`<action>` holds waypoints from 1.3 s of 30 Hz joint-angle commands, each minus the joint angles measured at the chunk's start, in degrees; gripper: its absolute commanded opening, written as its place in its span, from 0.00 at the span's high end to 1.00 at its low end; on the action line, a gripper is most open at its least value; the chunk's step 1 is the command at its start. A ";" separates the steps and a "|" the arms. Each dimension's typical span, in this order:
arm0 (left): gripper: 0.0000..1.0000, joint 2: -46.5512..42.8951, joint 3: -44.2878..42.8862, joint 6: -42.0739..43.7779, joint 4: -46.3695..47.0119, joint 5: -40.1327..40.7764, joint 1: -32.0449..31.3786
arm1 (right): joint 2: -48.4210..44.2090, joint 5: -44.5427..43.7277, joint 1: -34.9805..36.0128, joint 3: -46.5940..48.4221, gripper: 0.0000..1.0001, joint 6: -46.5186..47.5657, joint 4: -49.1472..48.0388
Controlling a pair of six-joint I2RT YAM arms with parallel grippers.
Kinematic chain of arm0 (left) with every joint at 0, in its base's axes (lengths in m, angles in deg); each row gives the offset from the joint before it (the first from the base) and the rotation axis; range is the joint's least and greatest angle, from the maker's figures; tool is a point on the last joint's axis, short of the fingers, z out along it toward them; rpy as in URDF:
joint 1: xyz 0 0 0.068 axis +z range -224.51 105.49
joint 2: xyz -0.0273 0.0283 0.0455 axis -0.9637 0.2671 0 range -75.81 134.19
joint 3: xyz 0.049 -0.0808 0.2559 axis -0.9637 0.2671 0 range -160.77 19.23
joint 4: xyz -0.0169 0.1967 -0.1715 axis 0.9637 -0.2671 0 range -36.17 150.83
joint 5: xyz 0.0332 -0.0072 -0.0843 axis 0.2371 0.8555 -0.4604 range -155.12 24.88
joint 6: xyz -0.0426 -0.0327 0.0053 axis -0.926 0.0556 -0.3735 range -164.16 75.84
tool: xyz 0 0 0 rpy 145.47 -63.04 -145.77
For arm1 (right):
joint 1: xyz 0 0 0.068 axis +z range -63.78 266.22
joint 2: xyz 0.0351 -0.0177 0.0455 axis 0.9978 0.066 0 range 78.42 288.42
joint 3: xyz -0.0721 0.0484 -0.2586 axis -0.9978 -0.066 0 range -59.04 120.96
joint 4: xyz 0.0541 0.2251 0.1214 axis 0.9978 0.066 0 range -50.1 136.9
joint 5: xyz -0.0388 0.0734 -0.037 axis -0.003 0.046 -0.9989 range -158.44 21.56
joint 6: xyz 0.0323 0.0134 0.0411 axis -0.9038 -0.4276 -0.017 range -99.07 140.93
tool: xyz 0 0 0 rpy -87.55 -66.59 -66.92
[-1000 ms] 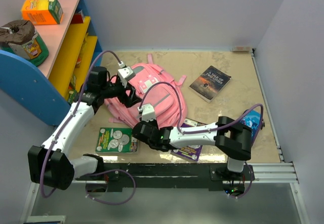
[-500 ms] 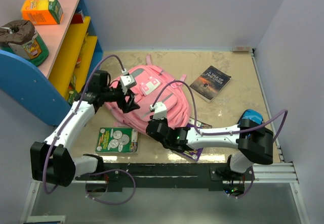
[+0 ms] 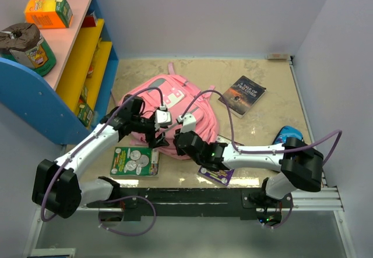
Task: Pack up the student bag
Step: Zip the student bag at the center of the board.
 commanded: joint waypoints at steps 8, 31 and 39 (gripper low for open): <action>0.26 1.08 1.69 6.08 5.09 2.52 -0.68 | -2.15 3.45 -1.03 -0.15 1.00 0.27 -6.48; 1.00 1.70 0.03 8.89 1.49 6.46 -3.06 | -3.90 4.86 -7.35 -0.24 1.00 -0.35 -2.18; 1.00 0.82 -3.40 12.31 -5.88 7.78 -3.06 | -5.04 3.63 -14.11 -1.64 1.00 1.23 5.02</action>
